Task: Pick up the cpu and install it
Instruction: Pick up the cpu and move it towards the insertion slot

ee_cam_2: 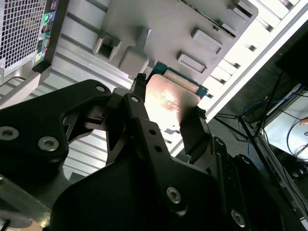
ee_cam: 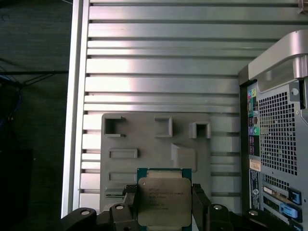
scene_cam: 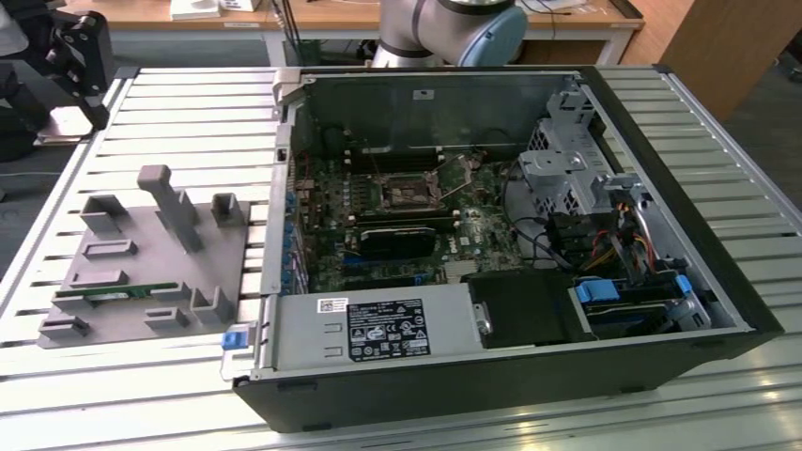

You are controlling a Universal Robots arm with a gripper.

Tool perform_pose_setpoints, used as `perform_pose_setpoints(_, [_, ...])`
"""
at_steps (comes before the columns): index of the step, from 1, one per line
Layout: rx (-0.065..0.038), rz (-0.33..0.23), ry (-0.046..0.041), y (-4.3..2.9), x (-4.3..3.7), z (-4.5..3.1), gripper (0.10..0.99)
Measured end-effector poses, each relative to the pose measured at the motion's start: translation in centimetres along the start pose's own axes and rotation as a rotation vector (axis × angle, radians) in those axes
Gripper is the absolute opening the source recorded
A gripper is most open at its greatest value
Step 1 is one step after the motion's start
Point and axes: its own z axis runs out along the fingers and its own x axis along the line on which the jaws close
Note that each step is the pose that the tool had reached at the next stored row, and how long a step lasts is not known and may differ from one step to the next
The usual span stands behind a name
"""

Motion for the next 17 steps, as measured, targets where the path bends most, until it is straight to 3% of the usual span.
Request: perform_pose_setpoints(17, [0.000, 0.000, 0.0000, 0.12, -1.47, 0.00, 0.537])
